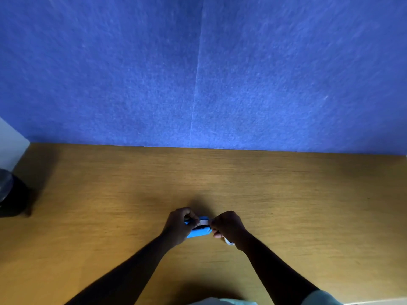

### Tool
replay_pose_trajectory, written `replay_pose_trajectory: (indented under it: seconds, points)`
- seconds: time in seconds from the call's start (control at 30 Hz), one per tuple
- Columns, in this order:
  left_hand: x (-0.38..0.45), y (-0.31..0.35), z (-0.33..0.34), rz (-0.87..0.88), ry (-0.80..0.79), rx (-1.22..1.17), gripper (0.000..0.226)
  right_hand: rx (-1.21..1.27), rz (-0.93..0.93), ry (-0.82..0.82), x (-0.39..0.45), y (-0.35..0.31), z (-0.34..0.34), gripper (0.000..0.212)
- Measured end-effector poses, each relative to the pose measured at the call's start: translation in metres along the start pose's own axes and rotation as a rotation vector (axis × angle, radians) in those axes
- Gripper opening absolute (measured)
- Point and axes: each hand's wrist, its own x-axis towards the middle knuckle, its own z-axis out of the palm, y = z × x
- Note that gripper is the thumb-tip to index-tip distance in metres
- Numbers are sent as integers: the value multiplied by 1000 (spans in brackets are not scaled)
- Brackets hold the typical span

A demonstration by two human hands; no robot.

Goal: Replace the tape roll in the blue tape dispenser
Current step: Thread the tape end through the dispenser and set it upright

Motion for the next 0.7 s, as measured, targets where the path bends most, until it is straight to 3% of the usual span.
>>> replay_pose_trajectory:
  seconds: [0.27, 0.43, 0.57, 0.7]
  points:
    - [-2, 0, -2, -4, -9, -9, 7, -165, -84, 21, 1, -2, 1, 19]
    - [-4, 1, -3, -13, -4, -23, 5, -349, -198, -60, 0, 0, 0, 20]
    - [-6, 3, -3, -37, 0, -32, 7, -59, -95, -64, 5, 6, -2, 16]
    - [-6, 3, -3, -52, 4, -33, 6, 33, -61, -116, 6, 10, -5, 18]
